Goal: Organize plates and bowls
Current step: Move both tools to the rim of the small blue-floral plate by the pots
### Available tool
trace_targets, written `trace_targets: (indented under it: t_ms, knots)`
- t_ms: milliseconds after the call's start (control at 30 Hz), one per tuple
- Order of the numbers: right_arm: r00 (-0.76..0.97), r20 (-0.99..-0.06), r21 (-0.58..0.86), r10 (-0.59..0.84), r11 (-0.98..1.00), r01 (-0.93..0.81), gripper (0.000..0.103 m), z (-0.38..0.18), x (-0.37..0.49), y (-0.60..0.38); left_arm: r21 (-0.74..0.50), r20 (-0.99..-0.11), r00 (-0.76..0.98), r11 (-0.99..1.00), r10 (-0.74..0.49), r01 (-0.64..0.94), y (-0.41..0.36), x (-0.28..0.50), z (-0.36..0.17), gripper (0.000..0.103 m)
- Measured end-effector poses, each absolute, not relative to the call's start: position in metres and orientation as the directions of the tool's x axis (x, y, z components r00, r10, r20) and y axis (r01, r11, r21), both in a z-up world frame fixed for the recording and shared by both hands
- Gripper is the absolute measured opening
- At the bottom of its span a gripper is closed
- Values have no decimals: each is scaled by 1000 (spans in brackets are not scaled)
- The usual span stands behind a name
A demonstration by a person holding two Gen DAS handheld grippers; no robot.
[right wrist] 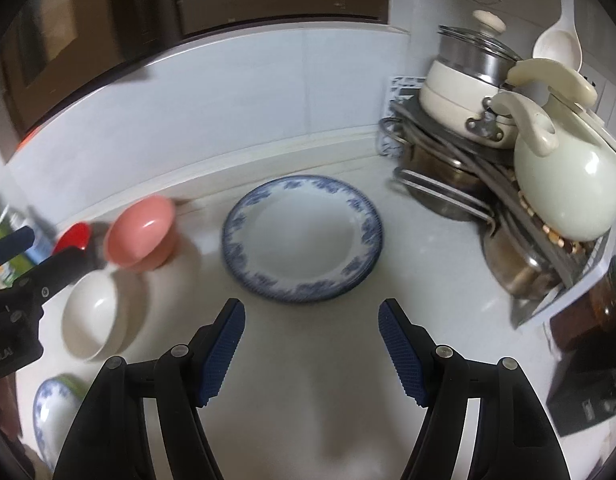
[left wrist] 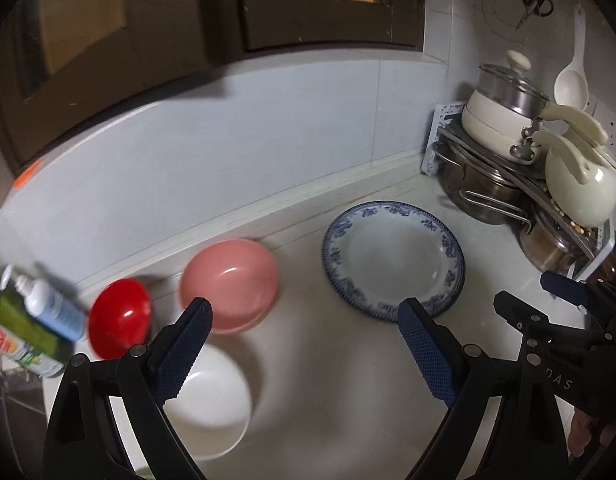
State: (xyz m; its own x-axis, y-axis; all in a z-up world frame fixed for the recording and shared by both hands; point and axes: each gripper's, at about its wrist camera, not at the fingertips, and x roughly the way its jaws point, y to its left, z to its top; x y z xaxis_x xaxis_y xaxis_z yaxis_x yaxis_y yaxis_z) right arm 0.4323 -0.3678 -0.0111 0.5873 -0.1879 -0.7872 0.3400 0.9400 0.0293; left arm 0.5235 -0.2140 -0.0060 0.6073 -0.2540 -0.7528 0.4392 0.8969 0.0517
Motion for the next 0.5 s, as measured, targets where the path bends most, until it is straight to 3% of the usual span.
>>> trace_targets:
  t_ms: [500]
  knots:
    - [567, -791, 27, -229, 913, 407, 70, -59, 498, -440, 60, -814, 541, 896, -212, 441, -288, 600, -74, 86]
